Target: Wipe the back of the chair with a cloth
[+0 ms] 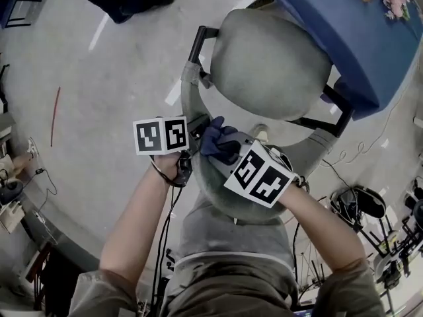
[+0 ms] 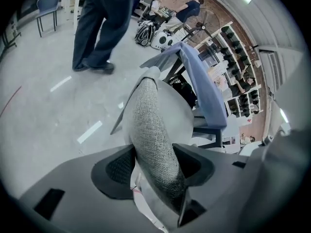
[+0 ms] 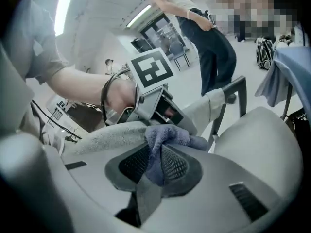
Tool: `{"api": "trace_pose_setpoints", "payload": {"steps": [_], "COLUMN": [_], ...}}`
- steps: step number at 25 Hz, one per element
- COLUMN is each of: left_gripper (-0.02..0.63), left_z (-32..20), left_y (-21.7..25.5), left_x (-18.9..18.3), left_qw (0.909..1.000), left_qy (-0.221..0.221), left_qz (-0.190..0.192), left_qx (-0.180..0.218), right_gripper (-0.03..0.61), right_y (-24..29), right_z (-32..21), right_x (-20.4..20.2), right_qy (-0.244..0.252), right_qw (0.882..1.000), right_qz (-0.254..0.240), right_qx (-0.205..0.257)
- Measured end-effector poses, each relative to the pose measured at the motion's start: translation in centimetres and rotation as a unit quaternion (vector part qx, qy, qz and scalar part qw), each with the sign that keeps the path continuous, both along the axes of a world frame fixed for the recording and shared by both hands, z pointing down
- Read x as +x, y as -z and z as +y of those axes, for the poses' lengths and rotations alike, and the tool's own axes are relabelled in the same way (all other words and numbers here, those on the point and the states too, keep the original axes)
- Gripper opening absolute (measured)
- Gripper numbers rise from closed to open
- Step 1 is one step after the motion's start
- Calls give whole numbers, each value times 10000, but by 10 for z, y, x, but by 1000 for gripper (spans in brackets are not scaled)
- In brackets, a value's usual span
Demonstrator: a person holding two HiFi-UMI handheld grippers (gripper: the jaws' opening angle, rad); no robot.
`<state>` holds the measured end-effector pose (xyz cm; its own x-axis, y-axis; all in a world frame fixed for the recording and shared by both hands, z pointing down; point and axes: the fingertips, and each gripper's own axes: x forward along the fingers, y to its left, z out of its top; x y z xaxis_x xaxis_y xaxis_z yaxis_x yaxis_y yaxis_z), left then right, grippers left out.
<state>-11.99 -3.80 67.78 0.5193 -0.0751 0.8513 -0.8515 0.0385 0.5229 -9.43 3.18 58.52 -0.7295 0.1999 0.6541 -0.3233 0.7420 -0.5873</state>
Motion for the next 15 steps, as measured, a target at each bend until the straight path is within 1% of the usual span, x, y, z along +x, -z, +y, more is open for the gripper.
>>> {"api": "trace_pose_setpoints", "payload": {"steps": [2, 4, 6, 8, 11, 13, 15], "left_gripper": [255, 256, 256, 256, 256, 256, 258], "left_z": [-1, -1, -1, -1, -1, -1, -1], "left_y": [-1, -2, -2, -2, -1, 0, -1], "left_x": [0, 1, 1, 0, -1, 0, 1], "left_qw": [10000, 10000, 10000, 10000, 10000, 10000, 10000], "left_qy": [-3, -21, -30, -18, 19, 30, 46], "left_qz": [3, 1, 0, -5, -3, 15, 33], "left_qx": [-6, -10, -7, 2, 7, 12, 18], "right_gripper": [81, 81, 80, 78, 79, 78, 78], "right_y": [0, -3, -6, -9, -13, -14, -17], "right_z": [-3, 4, 19, 39, 72, 90, 99], "right_x": [-3, -1, 8, 25, 66, 106, 150], "right_qy": [-166, -213, -82, 215, 728, 1093, 1349], "right_qw": [9998, 9998, 9994, 9982, 9930, 9858, 9762], "right_qz": [-26, -28, 12, 135, 469, 855, 1359], "right_qx": [136, -48, -343, -538, -808, -944, -1017]}}
